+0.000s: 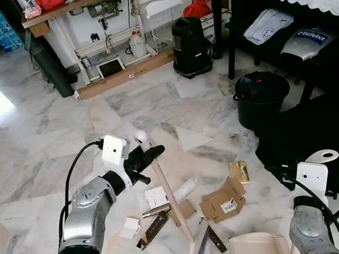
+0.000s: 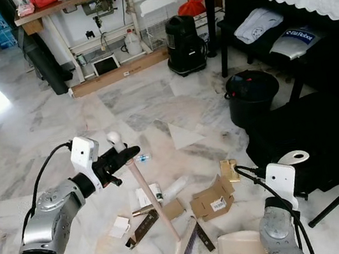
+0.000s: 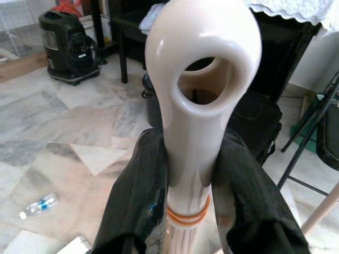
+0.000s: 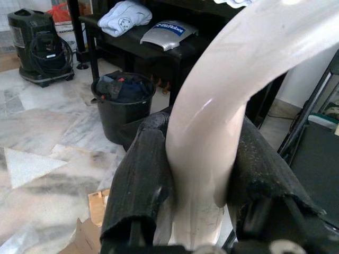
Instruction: Sweep floor
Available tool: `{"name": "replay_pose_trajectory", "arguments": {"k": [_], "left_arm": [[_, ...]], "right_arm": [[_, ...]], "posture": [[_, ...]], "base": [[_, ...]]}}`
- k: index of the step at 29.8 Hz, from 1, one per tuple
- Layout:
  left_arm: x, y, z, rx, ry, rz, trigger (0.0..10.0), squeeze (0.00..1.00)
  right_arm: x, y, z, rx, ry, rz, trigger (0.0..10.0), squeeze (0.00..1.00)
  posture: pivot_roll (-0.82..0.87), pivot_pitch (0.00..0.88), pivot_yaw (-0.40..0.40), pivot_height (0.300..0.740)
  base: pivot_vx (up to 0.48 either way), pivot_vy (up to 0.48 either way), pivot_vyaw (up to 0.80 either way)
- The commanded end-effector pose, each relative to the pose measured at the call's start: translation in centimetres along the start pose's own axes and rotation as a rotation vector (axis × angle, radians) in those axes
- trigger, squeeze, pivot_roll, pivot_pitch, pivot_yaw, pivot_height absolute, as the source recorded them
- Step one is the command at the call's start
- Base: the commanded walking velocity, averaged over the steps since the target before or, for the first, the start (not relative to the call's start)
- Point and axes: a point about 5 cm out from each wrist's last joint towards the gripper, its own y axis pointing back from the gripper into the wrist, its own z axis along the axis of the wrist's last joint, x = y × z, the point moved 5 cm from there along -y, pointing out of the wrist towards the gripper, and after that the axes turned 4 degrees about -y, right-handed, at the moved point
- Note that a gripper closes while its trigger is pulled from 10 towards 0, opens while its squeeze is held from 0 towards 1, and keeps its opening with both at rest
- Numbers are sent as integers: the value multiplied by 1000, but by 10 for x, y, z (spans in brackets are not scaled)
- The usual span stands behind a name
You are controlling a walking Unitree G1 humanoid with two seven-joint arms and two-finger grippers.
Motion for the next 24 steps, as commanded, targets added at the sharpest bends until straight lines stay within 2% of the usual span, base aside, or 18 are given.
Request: {"name": "replay_pose_trajectory", "arguments": {"k": [1, 6, 10, 24], "left_arm": [[6, 0, 4, -24, -29, 36, 10000, 0], [13, -4, -3, -43, -66, 138, 10000, 0], [21, -7, -7, -59, -65, 229, 10000, 0], [27, -14, -24, -46, -30, 301, 10000, 0]], "right_arm": [[5, 3, -4, 21, 2, 16, 10000, 0], [3, 3, -4, 17, 4, 13, 10000, 0], [2, 3, -4, 16, 6, 10, 10000, 0], [0, 3, -5, 16, 5, 7, 10000, 0]], "posture": [[-78, 1, 121, 740], [-85, 4, 120, 740], [-87, 6, 119, 740], [-100, 9, 118, 740]], "base": [[0, 0, 0], [0, 0, 0], [0, 0, 0], [0, 0, 0]]}}
